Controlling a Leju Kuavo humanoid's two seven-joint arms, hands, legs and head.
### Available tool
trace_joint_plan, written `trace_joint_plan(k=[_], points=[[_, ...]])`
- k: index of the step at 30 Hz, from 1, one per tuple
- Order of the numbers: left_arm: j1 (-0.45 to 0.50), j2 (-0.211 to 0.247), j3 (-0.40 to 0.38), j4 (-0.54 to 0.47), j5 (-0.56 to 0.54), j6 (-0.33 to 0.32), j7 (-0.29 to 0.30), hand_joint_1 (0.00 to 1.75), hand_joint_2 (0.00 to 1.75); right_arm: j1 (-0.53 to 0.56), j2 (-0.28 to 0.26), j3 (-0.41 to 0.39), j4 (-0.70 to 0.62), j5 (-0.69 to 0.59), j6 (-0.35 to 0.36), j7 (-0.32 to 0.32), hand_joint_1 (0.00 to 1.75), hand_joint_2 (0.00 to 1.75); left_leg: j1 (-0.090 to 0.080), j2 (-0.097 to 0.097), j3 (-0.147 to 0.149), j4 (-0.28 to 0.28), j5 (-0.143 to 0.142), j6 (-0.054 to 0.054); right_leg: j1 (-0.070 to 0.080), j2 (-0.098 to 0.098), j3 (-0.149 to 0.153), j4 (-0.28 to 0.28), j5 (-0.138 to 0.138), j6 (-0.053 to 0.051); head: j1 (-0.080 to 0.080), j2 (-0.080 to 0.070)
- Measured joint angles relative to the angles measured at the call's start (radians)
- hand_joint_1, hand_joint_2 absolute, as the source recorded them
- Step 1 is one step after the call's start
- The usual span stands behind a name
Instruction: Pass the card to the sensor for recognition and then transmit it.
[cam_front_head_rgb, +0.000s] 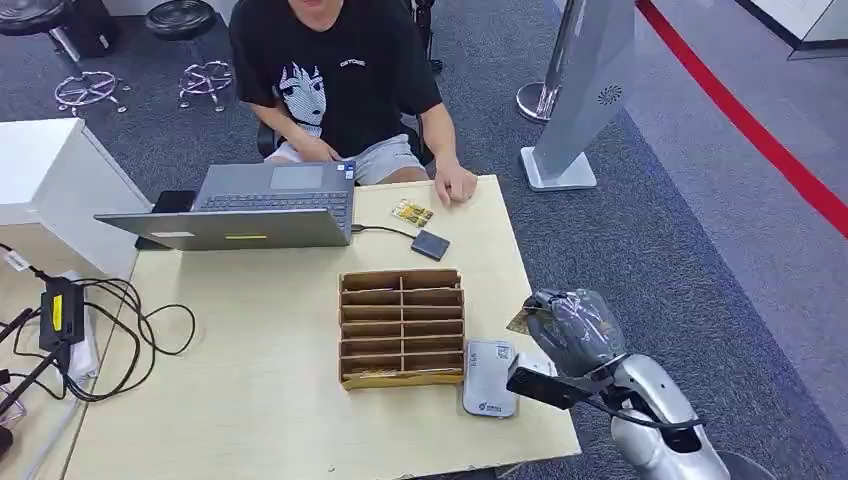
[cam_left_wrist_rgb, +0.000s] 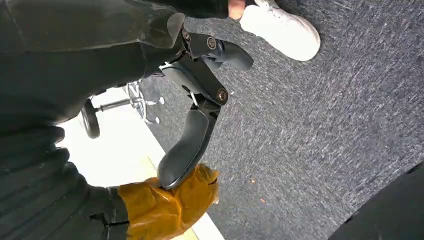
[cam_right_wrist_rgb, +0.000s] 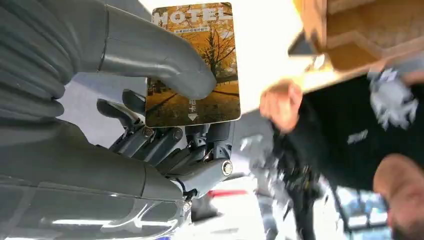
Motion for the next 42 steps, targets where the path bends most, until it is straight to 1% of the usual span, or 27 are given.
trace_joint_plan(k=[2,4,6,9,13,17,23,42], points=[[0.000,0.000,0.000,0.000,0.000,-0.001,-0.002,0.00,1.75,0.001,-0.032,0.007,0.007,-0.035,0.040,-0.016,1.75,1.75,0.000,0.000,0.000,0.000,0.000,0.000,0.000,0.000,0.000,0.000,0.000,0.000,0.000,0.000],[0.000,0.001,0.000,0.000,0.000,-0.004,-0.003,0.00,1.75,-0.002,-0.083,0.030,0.027,-0.064,0.081,-0.020,1.75,1.75,0.000,0.000,0.000,0.000,0.000,0.000,0.000,0.000,0.000,0.000,0.000,0.000,0.000,0.000],[0.000,0.001,0.000,0.000,0.000,-0.005,-0.004,0.00,1.75,-0.012,-0.124,0.057,0.052,-0.088,0.106,-0.020,1.75,1.75,0.000,0.000,-0.001,0.000,0.000,0.000,0.000,0.000,0.000,0.000,0.000,0.000,0.000,0.000],[0.000,0.002,0.000,0.000,0.000,-0.006,-0.004,0.00,1.75,-0.039,-0.181,0.098,0.092,-0.117,0.123,-0.018,1.75,1.75,0.000,0.000,0.000,0.000,0.000,0.000,-0.001,0.000,0.000,0.000,0.000,0.000,0.000,0.000],[0.000,0.002,0.000,0.000,0.000,-0.006,-0.004,0.00,1.75,-0.062,-0.223,0.141,0.119,-0.136,0.128,-0.021,1.75,1.75,0.000,0.000,0.000,0.000,0.000,0.000,0.000,0.000,0.000,0.000,0.000,0.000,0.000,0.000],[-0.001,0.002,0.000,0.000,0.000,-0.006,-0.004,0.00,1.75,-0.073,-0.242,0.164,0.127,-0.142,0.124,-0.020,1.75,1.75,0.000,0.000,0.000,0.000,0.000,0.000,0.000,0.000,0.000,0.000,0.000,0.000,0.000,0.000],[0.000,0.002,0.000,0.000,0.000,-0.006,-0.004,0.00,1.75,-0.079,-0.253,0.184,0.130,-0.143,0.121,-0.014,1.75,1.75,0.000,0.000,0.000,0.000,0.000,0.000,0.000,0.000,0.000,0.000,0.000,0.000,0.000,0.000],[-0.001,0.002,0.000,0.000,0.000,-0.007,-0.004,0.00,1.75,-0.092,-0.263,0.221,0.136,-0.142,0.120,-0.008,1.75,1.75,0.000,0.000,0.000,0.000,0.000,0.000,0.000,0.000,0.000,0.000,0.000,0.000,0.000,0.000]])
